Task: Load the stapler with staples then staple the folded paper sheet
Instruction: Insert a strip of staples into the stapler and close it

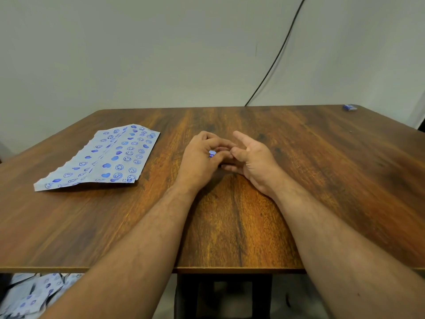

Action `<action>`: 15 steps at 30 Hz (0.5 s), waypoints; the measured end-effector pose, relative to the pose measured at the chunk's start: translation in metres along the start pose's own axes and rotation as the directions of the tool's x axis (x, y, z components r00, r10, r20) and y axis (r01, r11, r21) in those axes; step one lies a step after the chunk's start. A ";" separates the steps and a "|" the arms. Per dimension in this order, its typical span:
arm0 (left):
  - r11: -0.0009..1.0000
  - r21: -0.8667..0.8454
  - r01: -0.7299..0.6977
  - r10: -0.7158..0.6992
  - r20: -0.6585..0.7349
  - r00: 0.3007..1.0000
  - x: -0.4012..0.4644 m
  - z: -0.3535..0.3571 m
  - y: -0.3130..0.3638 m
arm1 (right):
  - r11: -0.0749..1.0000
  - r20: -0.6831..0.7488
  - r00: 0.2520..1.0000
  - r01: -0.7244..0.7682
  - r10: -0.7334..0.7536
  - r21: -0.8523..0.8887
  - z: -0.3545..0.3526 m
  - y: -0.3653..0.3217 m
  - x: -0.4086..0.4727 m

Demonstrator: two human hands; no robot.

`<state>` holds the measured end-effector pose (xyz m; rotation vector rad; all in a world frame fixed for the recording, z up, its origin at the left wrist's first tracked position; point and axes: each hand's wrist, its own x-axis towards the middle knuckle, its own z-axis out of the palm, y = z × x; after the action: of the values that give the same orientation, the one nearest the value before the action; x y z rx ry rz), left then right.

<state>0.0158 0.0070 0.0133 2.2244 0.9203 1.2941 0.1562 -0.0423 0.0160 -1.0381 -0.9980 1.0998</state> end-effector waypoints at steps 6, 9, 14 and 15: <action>0.994 0.103 0.036 -0.026 -0.091 0.995 0.002 -0.001 -0.001 | 1.000 -0.015 1.000 -0.015 0.015 0.002 0.000 -0.001 -0.002; 0.995 0.100 0.029 -0.020 -0.086 0.996 0.001 -0.001 -0.001 | 1.000 -0.062 0.998 -0.002 0.001 -0.017 -0.003 0.002 0.000; 0.997 0.046 0.058 -0.055 -0.063 0.997 -0.001 -0.003 0.004 | 0.999 -0.068 0.998 -0.006 0.009 0.045 -0.006 0.001 0.001; 0.997 0.026 0.069 -0.068 -0.040 0.997 -0.002 -0.003 0.006 | 0.999 -0.071 0.997 -0.004 0.008 0.054 -0.006 0.001 0.001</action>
<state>0.0143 0.0014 0.0175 2.1752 1.0251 1.3059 0.1621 -0.0423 0.0143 -1.0305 -0.9047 1.0814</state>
